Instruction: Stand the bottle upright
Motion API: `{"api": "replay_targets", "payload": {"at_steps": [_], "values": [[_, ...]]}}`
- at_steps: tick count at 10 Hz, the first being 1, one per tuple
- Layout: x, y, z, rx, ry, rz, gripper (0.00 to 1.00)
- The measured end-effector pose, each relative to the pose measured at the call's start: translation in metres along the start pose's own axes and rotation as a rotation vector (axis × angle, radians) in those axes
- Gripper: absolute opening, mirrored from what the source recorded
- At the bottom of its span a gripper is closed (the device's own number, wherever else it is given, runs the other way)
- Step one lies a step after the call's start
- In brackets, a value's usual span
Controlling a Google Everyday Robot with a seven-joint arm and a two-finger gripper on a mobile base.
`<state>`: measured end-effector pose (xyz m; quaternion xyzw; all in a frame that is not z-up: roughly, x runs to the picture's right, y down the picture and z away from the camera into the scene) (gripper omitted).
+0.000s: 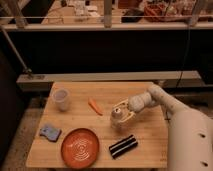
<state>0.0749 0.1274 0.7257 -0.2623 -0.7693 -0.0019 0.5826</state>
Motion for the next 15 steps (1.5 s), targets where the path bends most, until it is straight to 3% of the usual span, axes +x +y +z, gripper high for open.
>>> {"api": "replay_targets", "payload": {"at_steps": [4, 5, 11, 13, 15], "values": [[0.0013, 0.0002, -0.0001, -0.009, 0.002, 0.004, 0.05], [0.0023, 0.0005, -0.0004, -0.009, 0.001, 0.005, 0.09], [0.0041, -0.0001, 0.0005, -0.014, -0.002, 0.008, 0.70], [0.0043, -0.0003, 0.0008, -0.014, -0.002, 0.008, 0.80], [0.0042, -0.0003, 0.0008, -0.014, -0.002, 0.008, 0.80]]}}
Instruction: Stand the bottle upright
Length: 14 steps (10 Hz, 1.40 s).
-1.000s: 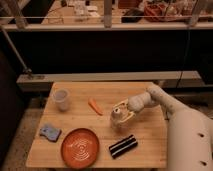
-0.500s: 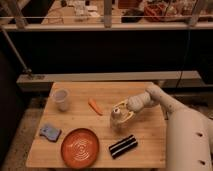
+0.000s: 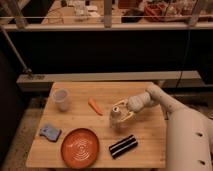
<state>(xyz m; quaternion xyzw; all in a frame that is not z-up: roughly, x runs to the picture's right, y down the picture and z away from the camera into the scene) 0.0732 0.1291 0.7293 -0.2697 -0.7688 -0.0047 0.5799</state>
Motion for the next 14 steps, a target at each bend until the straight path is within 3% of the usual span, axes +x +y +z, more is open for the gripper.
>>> {"api": "replay_targets", "payload": {"at_steps": [7, 14], "values": [[0.010, 0.004, -0.001, 0.003, -0.003, 0.021, 0.80], [0.006, 0.010, -0.016, 0.003, 0.063, 0.039, 0.80]]}}
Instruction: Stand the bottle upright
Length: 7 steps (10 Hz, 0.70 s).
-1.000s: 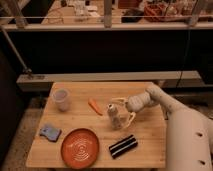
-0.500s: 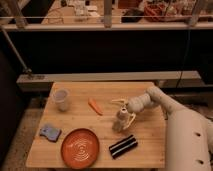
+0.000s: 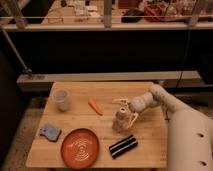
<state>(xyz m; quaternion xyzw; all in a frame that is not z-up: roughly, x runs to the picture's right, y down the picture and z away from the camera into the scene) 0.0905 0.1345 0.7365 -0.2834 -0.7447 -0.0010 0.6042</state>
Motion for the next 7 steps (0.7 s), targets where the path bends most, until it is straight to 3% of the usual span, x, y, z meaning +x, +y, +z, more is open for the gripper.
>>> {"api": "replay_targets", "payload": {"at_steps": [7], "values": [[-0.010, 0.005, -0.031, 0.032, 0.096, -0.008, 0.80]]}}
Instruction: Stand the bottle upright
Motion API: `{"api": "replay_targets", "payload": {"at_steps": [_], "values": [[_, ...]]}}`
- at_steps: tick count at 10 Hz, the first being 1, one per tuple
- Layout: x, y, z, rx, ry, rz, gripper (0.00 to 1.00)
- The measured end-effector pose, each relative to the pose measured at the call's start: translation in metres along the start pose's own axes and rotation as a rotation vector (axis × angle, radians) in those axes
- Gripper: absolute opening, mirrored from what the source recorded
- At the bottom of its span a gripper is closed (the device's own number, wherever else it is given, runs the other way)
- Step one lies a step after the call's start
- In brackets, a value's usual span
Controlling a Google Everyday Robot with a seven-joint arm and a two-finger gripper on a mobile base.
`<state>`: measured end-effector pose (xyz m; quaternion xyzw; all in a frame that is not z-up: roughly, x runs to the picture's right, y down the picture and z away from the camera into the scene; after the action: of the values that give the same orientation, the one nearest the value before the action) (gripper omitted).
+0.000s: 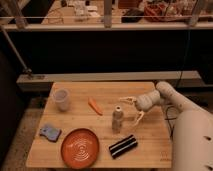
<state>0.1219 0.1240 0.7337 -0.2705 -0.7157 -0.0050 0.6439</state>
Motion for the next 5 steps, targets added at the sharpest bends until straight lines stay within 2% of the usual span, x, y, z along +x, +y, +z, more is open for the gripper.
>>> {"api": "replay_targets", "payload": {"at_steps": [3, 5], "values": [[-0.003, 0.000, -0.014, 0.027, 0.044, -0.011, 0.80], [-0.004, -0.002, -0.020, 0.028, 0.074, -0.009, 0.80]]}}
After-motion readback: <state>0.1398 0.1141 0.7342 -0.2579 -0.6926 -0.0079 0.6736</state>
